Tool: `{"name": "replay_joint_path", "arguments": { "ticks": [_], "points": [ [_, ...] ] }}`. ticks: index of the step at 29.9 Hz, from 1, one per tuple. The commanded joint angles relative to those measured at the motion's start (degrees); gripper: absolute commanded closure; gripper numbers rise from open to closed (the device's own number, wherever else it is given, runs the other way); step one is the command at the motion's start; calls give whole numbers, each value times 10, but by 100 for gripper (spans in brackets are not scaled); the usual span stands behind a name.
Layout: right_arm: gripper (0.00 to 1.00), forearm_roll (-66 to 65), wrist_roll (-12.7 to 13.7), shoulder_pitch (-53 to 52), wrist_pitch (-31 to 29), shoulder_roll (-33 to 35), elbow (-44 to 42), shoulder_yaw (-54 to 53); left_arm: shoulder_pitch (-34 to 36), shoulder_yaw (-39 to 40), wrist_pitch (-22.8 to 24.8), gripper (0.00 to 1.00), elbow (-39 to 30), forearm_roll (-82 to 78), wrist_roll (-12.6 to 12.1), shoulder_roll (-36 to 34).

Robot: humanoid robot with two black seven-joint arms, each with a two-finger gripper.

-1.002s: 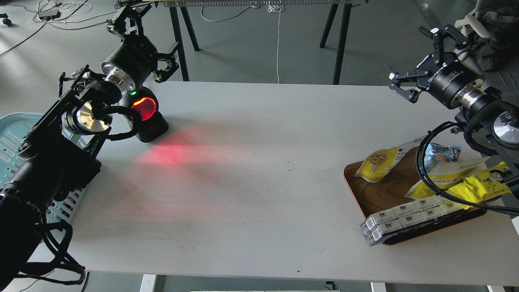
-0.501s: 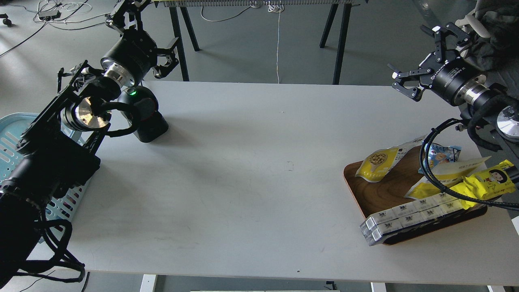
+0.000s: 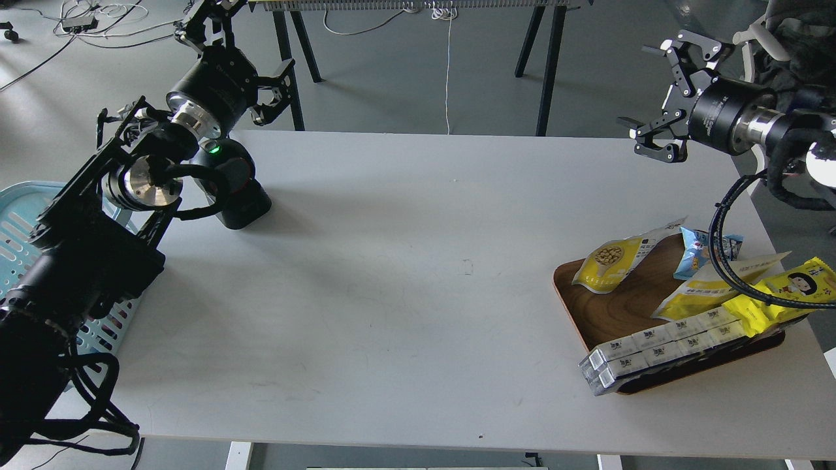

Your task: Scan snack and place in basket

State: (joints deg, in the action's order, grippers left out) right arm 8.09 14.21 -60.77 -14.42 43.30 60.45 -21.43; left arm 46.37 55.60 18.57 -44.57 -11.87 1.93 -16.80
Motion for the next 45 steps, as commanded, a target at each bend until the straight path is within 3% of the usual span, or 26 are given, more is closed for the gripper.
{"name": "replay_joint_path", "arguments": {
  "ticks": [1,4,8,11,13,18,21,28,39,43,45],
  "points": [
    [1,0,0,-81,0,41,33,106,3,1,1,0,0,0,0,1],
    [1,-5,7,-159,0,61,55,202,7,2,1,0,-1,0,0,0],
    [1,-6,56,-287,5,63,112,376,7,2,1,0,0,0,1,1],
    [1,3,71,-389,35,63,169,496,8,3,1,0,-1,0,2,2],
    [1,10,80,-455,59,61,207,562,8,3,1,0,-1,0,12,2],
    [2,129,136,-618,161,33,326,700,7,3,1,0,-1,1,31,2],
    [2,211,138,-676,225,3,358,746,7,2,1,0,-1,1,32,2],
    [2,278,138,-622,329,-27,346,742,6,1,1,0,-1,1,31,0],
    [3,273,137,-500,347,-27,279,667,5,-3,-3,0,-1,1,31,0],
    [8,273,137,-474,355,-28,278,652,6,-3,-5,0,-1,1,31,2],
    [22,273,138,-461,362,-29,277,639,6,-3,-5,0,-1,1,31,3]
  ]
}}
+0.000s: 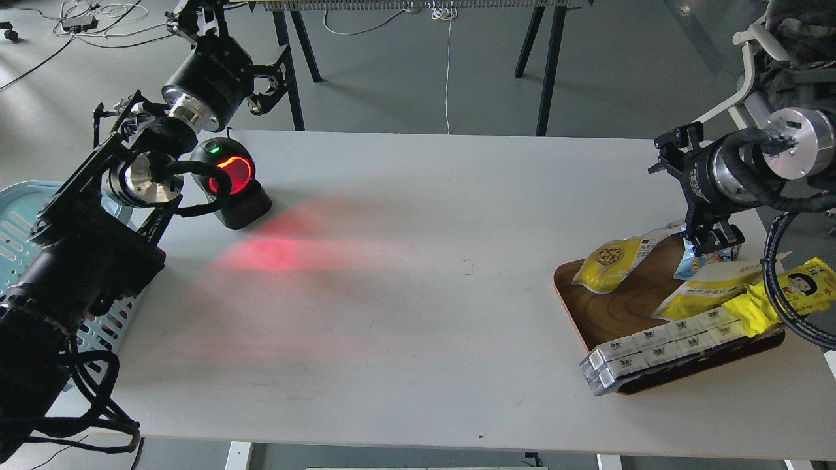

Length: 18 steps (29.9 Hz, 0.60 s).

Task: Scan snack and place in basket
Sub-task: 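Lower the right gripper onto the yellow snack pouch on the wooden tray and grasp it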

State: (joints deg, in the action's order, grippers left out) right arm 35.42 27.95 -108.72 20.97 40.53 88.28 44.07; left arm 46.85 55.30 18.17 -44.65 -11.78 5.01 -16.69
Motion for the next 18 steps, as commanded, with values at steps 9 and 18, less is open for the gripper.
{"name": "replay_joint_path", "arguments": {
  "ticks": [9,18],
  "points": [
    [54,-8,0,58,24,-24,-8,-41,1,0,-1,0,0,0,1,2],
    [100,-19,0,88,43,-30,-6,-87,1,1,-1,0,0,-1,1,2]
  ]
}}
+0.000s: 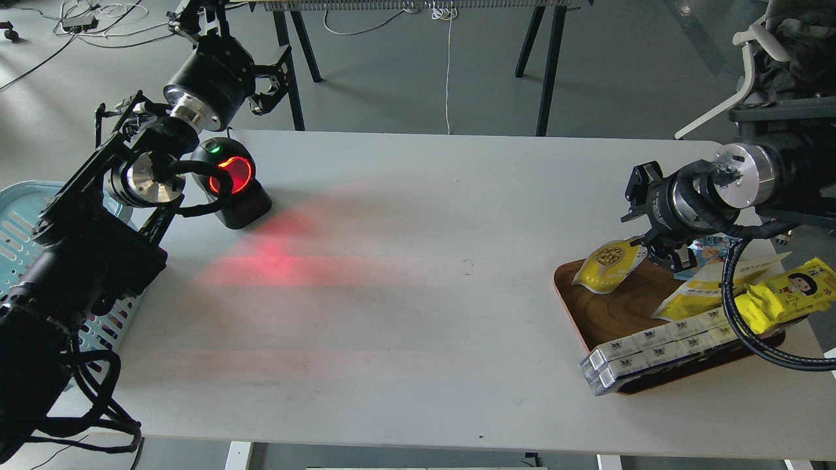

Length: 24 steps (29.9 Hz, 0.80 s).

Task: Scan snack and place in basket
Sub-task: 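Lower the right gripper onto the yellow snack pouch on the wooden tray and grasp it, then carry the yellow pouch to the table center and release it upright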

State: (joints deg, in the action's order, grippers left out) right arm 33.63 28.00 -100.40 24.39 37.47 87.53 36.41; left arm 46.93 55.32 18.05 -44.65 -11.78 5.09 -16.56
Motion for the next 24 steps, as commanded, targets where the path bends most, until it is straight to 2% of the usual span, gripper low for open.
{"name": "replay_joint_path", "arguments": {
  "ticks": [1,16,24],
  "points": [
    [100,-1,0,6,13,3,2,-12,0,1,0,0,0,-1,0,0],
    [100,-24,0,2,14,33,9,-30,1,1,-1,0,0,-1,0,-1],
    [100,-23,0,-6,36,52,14,-140,0,1,-1,0,1,-1,0,-1]
  ]
}}
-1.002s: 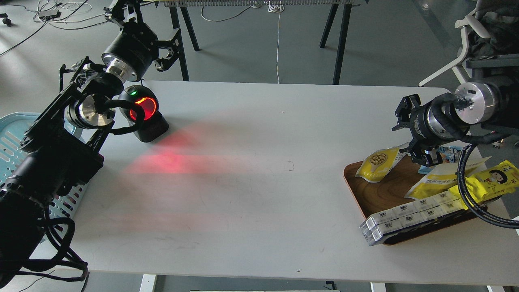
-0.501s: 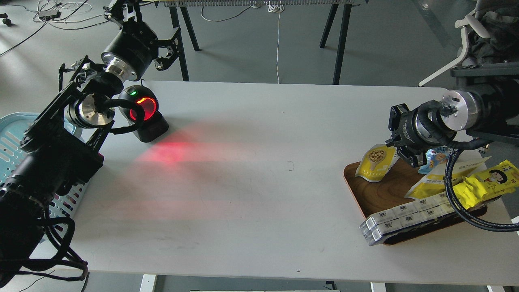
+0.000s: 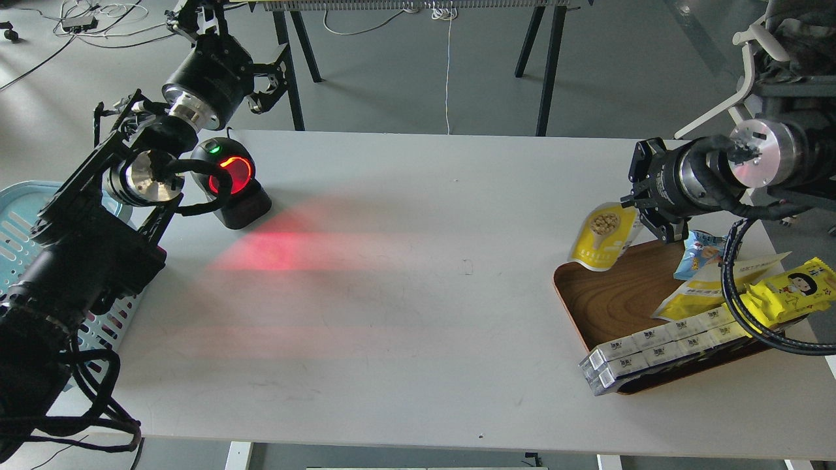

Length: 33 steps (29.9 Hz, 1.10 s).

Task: Scan snack and place in basket
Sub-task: 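Carry the yellow pouch to the table center and release it upright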

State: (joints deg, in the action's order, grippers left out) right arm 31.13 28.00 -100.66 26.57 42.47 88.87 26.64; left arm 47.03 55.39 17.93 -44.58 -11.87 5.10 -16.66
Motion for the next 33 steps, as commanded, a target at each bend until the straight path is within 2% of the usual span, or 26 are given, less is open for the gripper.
{"name": "replay_joint_path", "arguments": {
  "ticks": [1,4,10,23,33],
  "points": [
    [100,2,0,-5,14,0,1,-52,0,0,0,0,0,0,0,0],
    [100,5,0,-16,14,-21,-3,-65,0,0,0,0,-1,0,0,0],
    [100,7,0,-18,14,-133,-29,-75,-1,0,0,0,0,0,0,1],
    [100,7,0,41,14,-337,-164,-112,0,-1,0,0,0,0,0,0],
    [100,4,0,85,14,-412,-217,-116,-1,-1,0,0,0,0,0,0]
  ]
}}
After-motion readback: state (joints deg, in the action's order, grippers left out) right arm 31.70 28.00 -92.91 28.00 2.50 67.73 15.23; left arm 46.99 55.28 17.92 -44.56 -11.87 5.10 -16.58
